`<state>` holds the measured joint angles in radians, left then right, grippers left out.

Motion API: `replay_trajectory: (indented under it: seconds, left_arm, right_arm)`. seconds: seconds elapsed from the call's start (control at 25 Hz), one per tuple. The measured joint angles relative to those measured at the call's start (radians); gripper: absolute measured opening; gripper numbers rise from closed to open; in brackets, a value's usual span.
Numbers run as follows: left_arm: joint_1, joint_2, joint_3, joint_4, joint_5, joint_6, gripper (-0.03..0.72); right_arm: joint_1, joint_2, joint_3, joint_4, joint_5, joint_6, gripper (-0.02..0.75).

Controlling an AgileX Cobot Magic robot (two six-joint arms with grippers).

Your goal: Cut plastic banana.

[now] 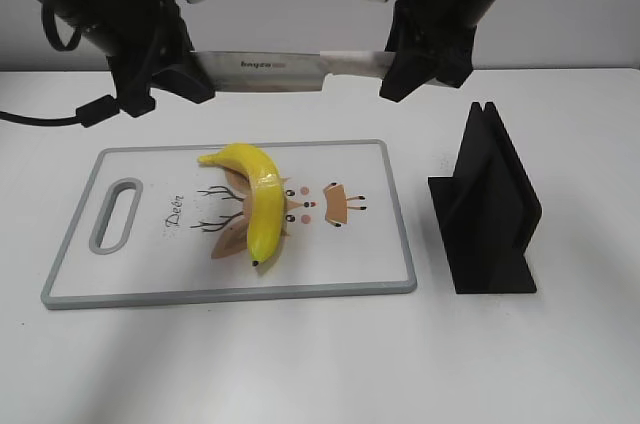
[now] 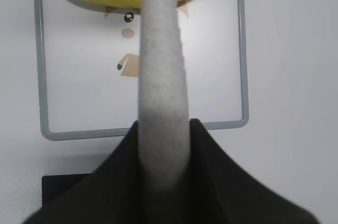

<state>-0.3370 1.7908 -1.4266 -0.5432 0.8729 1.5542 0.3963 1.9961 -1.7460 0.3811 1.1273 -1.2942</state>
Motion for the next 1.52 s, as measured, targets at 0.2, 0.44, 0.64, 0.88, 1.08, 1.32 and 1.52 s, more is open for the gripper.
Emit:
replay_trajectory:
  seconds: [0.2, 0.44, 0.64, 0.88, 1.08, 1.32, 1.52]
  left_arm:
    - [0.000, 0.000, 0.000, 0.000, 0.007, -0.002, 0.010]
    - [0.000, -0.005, 0.000, -0.021, -0.007, -0.013, 0.390]
    - [0.004, -0.023, 0.000, -0.017, -0.037, -0.069, 0.609]
    - [0.056, -0.087, 0.000, 0.105, -0.103, -0.354, 0.625]
    - [0.140, -0.156, 0.000, 0.289, -0.092, -0.744, 0.620]
    - [0.264, -0.201, 0.000, 0.365, 0.183, -1.113, 0.594]
    - [0.324, -0.214, 0.007, 0.389, 0.334, -1.256, 0.570]
  right_arm:
    - [0.001, 0.000, 0.000, 0.000, 0.006, -0.004, 0.176]
    - [0.000, 0.000, -0.008, -0.004, 0.017, 0.001, 0.169]
    - [0.000, 0.000, -0.016, -0.007, 0.038, 0.008, 0.167]
    - [0.000, 0.000, -0.090, -0.019, 0.082, 0.053, 0.167]
    - [0.000, 0.000, -0.157, -0.051, 0.088, 0.127, 0.167]
    - [0.000, 0.000, -0.229, -0.056, 0.091, 0.494, 0.167]
    - [0.000, 0.000, -0.249, -0.086, 0.093, 0.756, 0.167]
